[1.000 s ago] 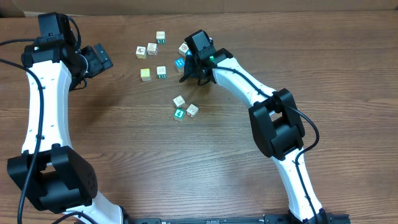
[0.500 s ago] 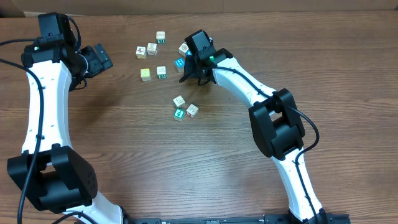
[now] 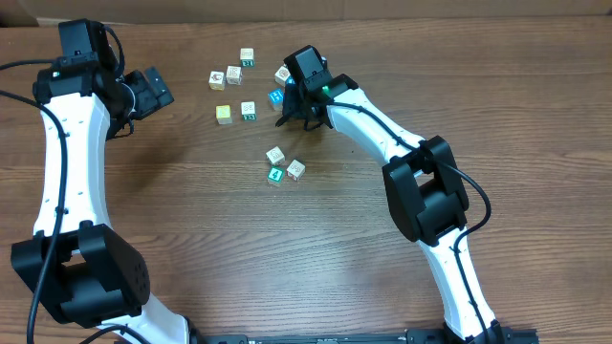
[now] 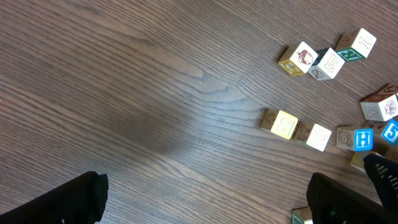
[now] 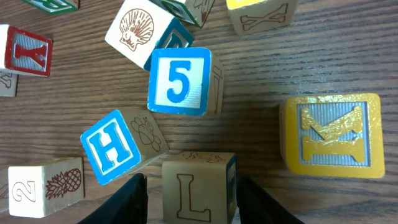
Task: Form a circle
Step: 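Lift the beige 'L' block with the right gripper out of the cluster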
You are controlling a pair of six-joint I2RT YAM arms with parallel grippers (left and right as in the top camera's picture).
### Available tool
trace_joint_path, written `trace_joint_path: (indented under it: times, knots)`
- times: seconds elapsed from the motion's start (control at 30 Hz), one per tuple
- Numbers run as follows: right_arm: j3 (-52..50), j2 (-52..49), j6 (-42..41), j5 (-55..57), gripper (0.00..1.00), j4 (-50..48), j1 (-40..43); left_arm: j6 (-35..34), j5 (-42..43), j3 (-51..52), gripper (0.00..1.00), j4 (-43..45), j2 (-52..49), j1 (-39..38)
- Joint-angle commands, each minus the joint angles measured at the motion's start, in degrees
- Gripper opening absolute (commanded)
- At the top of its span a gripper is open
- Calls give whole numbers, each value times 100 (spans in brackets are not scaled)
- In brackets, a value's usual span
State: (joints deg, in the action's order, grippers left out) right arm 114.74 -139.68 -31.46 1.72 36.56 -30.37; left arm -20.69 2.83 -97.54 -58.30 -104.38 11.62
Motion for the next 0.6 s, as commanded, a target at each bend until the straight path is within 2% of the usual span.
trace_joint_path:
  times: [0.0,0.3,0.33,0.4,0.43,0.57]
  knots:
    - [-33,-61,-7,9,36,20,11,-31,11,-2,100,4,-35,-39]
    - [-37,-61,-4,13,29,-7,-11,-31,13,-2,100,7,-35,-39]
    - [-37,-61,-4,13,30,-9,-11,-31,11,-2,99,4,-35,-39]
    - [-37,-61,-4,13,43,-39,-11,-31,13,-2,100,4,-35,-39]
    - [-37,-61,-4,15,47,-63,-11,-31,11,-2,99,7,-35,-39]
    - [-37,-61,-2,15,48,-192,-11,-31,13,-2,99,4,-35,-39]
